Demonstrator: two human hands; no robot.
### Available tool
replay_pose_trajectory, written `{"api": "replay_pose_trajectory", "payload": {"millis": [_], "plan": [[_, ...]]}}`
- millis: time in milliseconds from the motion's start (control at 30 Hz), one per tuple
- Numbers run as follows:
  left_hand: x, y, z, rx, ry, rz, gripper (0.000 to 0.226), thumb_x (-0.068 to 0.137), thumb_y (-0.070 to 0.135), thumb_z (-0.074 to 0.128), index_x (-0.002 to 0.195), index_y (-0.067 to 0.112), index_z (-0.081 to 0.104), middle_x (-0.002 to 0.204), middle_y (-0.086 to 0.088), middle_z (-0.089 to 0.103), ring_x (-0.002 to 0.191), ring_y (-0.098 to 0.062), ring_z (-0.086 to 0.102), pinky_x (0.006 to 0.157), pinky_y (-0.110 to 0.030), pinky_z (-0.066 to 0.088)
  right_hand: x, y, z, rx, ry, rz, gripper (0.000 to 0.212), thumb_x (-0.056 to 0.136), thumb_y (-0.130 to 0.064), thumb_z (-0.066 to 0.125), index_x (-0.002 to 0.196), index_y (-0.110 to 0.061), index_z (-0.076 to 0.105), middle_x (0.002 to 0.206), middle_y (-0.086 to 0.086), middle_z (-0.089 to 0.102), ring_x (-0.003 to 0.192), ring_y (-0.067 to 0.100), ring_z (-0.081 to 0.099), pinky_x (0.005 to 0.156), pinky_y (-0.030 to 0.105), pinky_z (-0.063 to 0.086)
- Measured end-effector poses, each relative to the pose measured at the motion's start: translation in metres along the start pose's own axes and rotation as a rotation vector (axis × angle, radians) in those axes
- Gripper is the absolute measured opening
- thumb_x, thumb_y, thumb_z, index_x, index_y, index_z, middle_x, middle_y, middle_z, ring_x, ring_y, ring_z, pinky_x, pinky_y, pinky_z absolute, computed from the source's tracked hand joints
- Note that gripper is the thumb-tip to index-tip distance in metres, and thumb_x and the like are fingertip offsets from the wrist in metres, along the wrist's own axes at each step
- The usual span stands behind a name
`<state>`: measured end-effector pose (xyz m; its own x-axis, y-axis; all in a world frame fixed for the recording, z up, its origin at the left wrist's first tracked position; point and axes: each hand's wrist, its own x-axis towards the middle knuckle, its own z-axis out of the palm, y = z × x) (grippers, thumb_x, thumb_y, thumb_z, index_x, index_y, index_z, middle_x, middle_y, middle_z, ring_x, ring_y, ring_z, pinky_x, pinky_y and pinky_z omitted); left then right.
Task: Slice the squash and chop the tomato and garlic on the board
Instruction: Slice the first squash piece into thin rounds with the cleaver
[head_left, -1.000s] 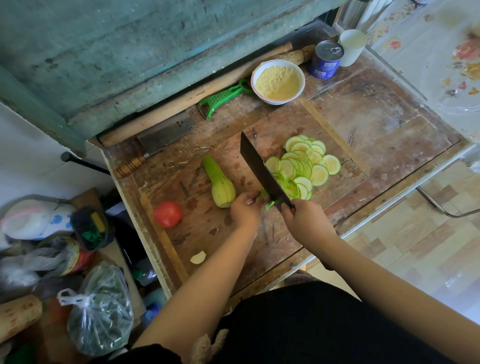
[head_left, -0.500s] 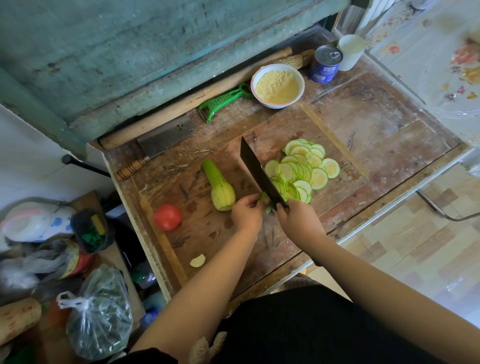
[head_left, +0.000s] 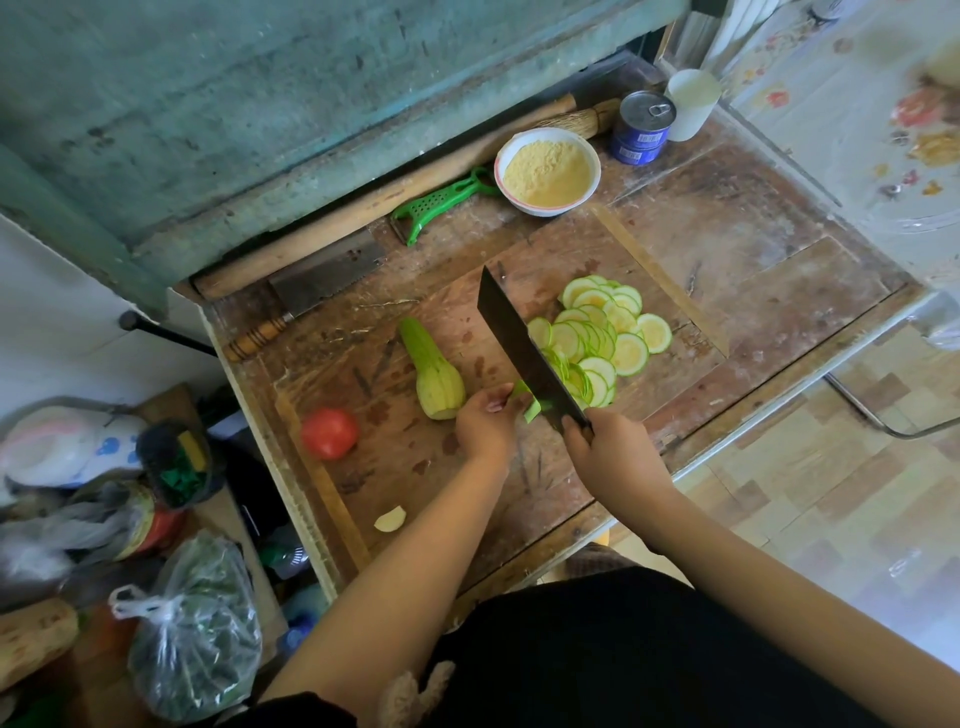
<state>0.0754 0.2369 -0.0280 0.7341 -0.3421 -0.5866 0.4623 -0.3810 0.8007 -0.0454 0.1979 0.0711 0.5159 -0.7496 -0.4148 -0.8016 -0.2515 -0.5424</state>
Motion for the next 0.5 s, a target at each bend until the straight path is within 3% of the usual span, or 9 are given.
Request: {"api": "replay_pose_trajectory", "payload": {"millis": [333, 500], "plan": [[-0.0023, 0.0013, -0.0008, 0.005, 0.002, -0.002, 0.022, 0.078, 0.003, 0.073, 0.099, 0.001, 0.068, 0.091, -0.011, 0.067, 0.085, -0.02, 0.061, 0.086, -0.033, 0.049, -0.0004, 0.0017, 0.0016, -0.015, -0.013, -0.01, 0.037, 0.098, -0.03, 0.044, 0.081, 0.0, 0.057, 0.061, 0.008, 0.053, 0.063, 0.032, 0.055, 0.054, 0.034, 0.041], [-0.0025, 0.0013, -0.0023, 0.021, -0.003, 0.009, 0.026, 0.078, 0.005, 0.074, 0.103, -0.001, 0.068, 0.095, -0.011, 0.068, 0.086, -0.02, 0.061, 0.086, -0.033, 0.049, 0.0035, 0.0011, 0.0046, -0.044, -0.039, 0.011, 0.035, 0.098, -0.031, 0.042, 0.073, -0.008, 0.05, 0.059, 0.002, 0.048, 0.058, 0.026, 0.05, 0.051, 0.03, 0.036]]}}
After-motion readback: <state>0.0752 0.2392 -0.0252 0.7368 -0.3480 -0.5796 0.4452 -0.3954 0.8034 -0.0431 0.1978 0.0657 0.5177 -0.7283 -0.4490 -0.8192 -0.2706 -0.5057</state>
